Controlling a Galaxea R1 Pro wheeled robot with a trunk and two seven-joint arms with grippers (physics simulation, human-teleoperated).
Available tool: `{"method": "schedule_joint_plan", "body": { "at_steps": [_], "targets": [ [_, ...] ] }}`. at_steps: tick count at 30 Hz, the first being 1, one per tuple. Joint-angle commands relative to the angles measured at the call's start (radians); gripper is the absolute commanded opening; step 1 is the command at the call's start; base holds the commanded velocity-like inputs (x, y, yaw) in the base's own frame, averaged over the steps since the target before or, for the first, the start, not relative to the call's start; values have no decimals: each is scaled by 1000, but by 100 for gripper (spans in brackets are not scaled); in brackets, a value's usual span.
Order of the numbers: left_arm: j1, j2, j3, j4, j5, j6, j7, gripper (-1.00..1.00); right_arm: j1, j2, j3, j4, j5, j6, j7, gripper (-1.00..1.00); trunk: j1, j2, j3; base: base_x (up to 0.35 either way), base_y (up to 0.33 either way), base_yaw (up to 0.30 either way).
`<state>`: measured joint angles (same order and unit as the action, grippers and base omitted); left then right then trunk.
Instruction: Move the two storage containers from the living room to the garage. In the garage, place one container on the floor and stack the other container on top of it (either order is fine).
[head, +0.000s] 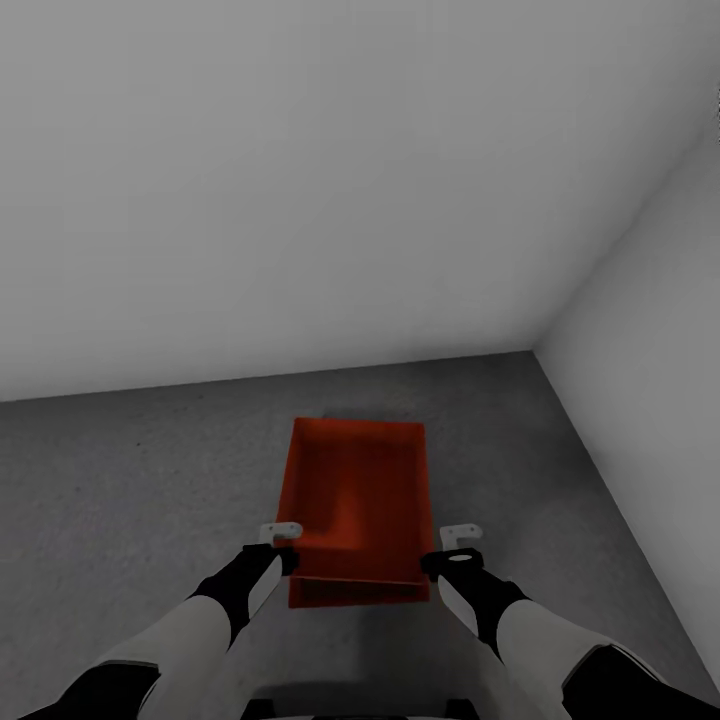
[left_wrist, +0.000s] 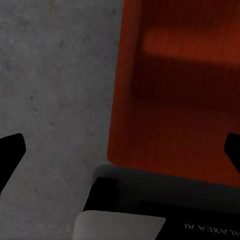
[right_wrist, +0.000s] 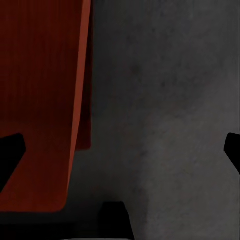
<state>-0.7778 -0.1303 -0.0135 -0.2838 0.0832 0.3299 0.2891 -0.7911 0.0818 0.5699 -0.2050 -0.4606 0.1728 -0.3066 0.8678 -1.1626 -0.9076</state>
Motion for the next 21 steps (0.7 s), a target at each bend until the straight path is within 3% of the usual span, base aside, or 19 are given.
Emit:
{"method": "schedule_joint_plan", "body": {
  "at_steps": [1,21],
  "targets": [
    [0,0,-2,-2,9,5,5,100,0,0,8,-2,-6,7,-7,100,0,0,1,0,0,0],
    [0,0,1,-2,9,5,5,100,0,0,8,-2,-6,6,-6,100,0,0,32,0,0,0]
  ]
}}
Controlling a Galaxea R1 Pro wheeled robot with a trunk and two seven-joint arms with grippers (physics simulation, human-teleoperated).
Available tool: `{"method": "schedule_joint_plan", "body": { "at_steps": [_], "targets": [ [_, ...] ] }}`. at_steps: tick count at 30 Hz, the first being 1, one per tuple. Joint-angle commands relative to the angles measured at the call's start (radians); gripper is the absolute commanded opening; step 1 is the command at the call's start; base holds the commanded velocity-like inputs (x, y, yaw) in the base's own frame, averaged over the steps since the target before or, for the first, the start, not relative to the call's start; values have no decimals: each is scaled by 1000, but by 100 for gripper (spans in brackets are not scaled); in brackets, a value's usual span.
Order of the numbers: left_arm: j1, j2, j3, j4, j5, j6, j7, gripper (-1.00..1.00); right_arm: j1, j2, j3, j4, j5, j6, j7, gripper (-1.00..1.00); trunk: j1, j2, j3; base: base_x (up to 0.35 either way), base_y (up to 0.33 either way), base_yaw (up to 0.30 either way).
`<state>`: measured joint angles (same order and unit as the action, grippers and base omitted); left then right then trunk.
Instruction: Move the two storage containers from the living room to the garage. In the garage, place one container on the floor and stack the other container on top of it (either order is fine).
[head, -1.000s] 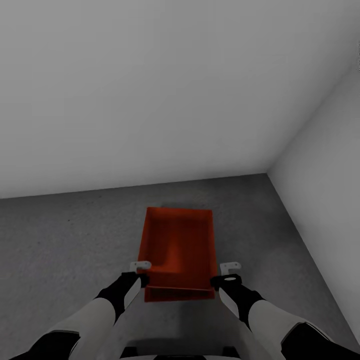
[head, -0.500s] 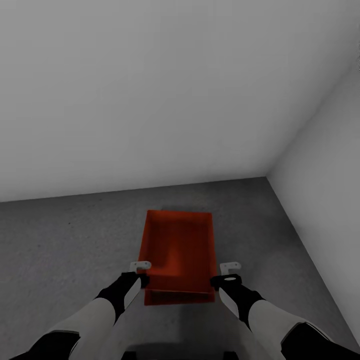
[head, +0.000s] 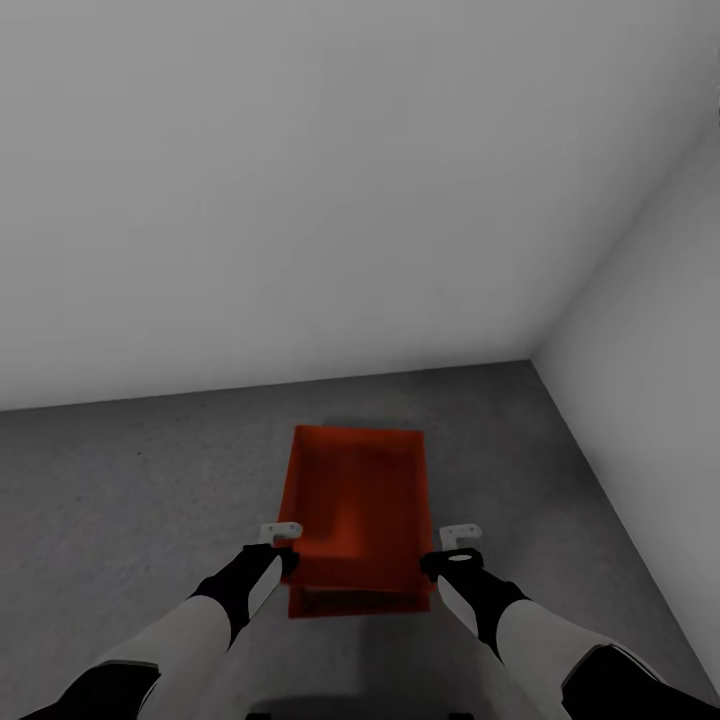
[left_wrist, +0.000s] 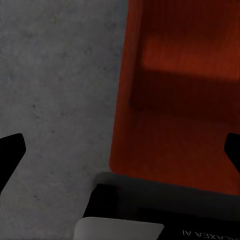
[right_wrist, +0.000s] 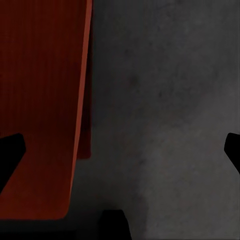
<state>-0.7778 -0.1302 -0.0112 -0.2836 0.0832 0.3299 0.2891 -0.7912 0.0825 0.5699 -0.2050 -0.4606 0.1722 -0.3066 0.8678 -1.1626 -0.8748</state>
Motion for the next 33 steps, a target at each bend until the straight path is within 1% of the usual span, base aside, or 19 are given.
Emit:
{"method": "schedule_joint_plan", "body": {
  "at_steps": [1,33],
  "targets": [
    [0,0,-2,-2,9,4,5,100,0,-1,8,-2,-6,7,-7,100,0,0,1,0,0,0],
    [0,0,-2,-2,9,3,5,100,0,0,8,-2,-6,7,-7,100,0,0,51,0,0,0]
  ]
}}
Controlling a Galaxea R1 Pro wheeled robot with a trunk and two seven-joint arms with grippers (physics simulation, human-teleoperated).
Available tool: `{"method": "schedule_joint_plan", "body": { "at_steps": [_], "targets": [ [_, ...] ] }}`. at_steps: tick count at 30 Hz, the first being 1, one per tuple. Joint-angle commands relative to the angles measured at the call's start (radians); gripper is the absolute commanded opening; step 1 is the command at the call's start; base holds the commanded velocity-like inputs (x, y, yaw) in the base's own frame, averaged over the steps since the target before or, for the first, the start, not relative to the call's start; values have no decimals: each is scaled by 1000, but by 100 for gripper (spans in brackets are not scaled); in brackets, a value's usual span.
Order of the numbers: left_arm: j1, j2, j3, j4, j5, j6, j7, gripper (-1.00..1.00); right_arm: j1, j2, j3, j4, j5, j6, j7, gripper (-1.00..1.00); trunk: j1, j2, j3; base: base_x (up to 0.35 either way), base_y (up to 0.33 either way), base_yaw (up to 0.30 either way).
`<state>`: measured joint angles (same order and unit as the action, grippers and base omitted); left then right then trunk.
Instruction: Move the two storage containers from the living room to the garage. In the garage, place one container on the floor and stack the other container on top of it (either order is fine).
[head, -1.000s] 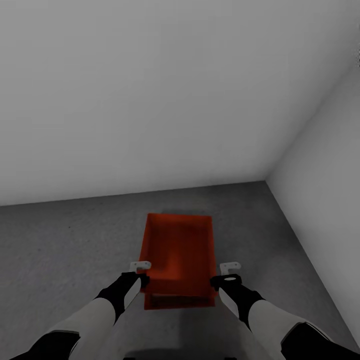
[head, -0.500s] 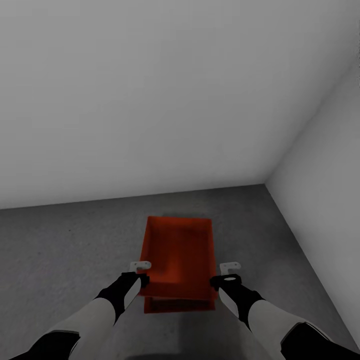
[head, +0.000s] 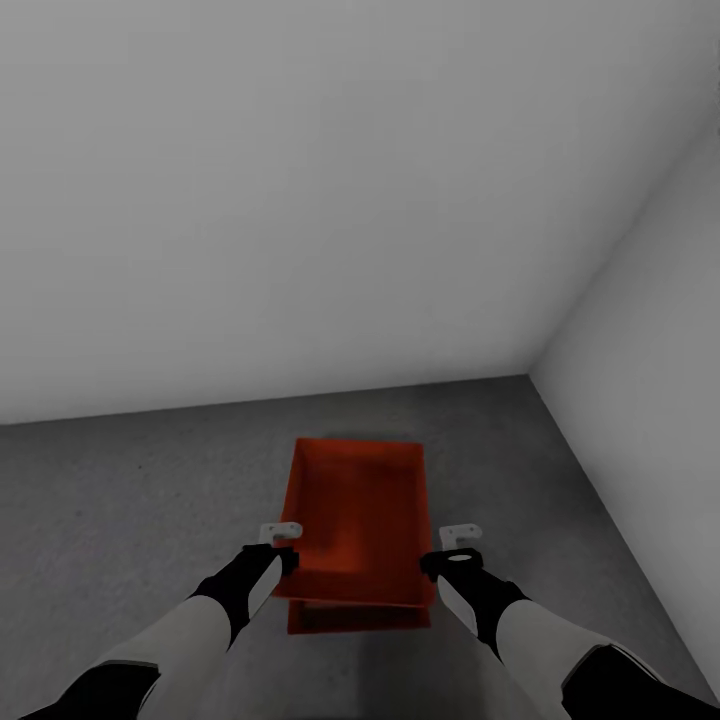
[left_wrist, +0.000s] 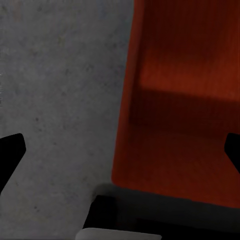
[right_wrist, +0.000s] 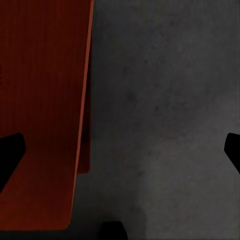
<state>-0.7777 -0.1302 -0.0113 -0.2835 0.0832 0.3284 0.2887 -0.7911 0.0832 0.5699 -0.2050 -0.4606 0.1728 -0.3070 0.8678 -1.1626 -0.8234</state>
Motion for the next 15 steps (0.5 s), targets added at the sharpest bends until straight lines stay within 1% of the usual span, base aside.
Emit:
{"method": "schedule_joint_plan", "body": {
  "at_steps": [1,15],
  "targets": [
    [0,0,-1,-2,9,4,6,100,0,-1,8,-2,-6,7,-6,100,0,0,1,0,0,0],
    [0,0,-2,-2,9,4,6,100,0,-2,8,-2,-6,6,-6,100,0,0,23,0,0,0]
  ]
}}
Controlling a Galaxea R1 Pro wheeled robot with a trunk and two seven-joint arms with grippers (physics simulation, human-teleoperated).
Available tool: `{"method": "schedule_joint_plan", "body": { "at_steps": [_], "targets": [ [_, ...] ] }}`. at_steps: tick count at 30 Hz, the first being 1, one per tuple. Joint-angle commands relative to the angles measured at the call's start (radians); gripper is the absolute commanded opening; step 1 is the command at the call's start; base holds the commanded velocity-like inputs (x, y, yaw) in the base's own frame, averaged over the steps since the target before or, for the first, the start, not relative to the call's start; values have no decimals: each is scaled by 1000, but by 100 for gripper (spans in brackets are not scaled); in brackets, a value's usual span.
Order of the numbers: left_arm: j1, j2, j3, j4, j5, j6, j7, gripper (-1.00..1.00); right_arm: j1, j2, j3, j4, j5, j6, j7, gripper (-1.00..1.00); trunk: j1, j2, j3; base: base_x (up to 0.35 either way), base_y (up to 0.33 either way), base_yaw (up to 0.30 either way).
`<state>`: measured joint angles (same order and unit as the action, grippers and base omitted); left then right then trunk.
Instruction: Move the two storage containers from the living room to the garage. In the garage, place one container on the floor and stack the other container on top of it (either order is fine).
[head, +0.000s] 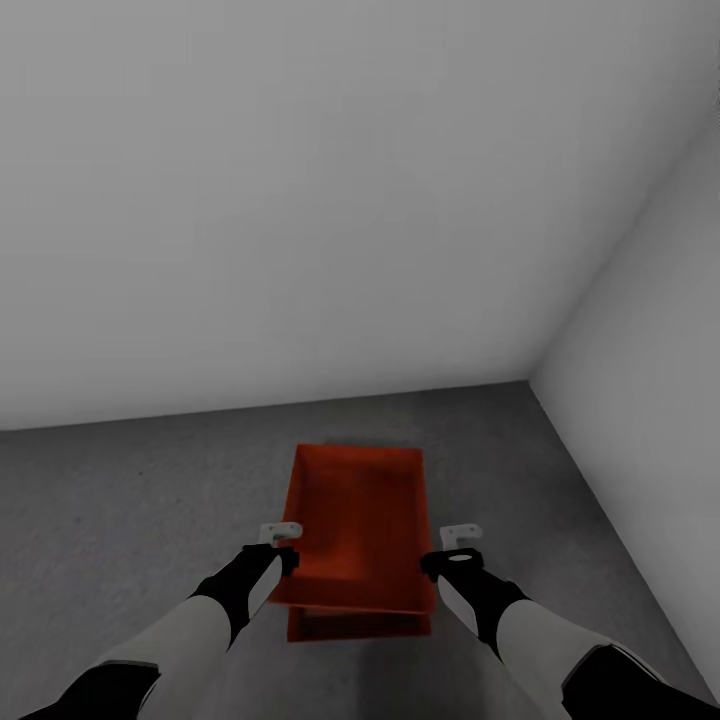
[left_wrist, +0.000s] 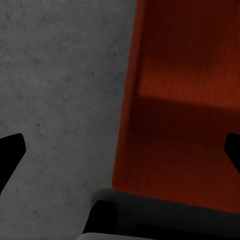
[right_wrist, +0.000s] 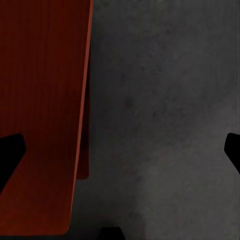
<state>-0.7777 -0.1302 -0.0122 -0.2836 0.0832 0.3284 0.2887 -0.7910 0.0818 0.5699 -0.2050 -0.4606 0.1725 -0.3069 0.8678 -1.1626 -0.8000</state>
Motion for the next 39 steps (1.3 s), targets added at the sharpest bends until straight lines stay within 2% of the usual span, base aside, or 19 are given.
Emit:
{"method": "schedule_joint_plan", "body": {
  "at_steps": [1,39],
  "targets": [
    [0,0,-2,-2,9,4,5,100,0,0,8,-2,-6,6,-7,100,0,0,1,0,0,0],
    [0,1,1,-2,9,4,5,100,0,0,8,-2,-7,5,-6,100,0,0,60,0,0,0]
  ]
}}
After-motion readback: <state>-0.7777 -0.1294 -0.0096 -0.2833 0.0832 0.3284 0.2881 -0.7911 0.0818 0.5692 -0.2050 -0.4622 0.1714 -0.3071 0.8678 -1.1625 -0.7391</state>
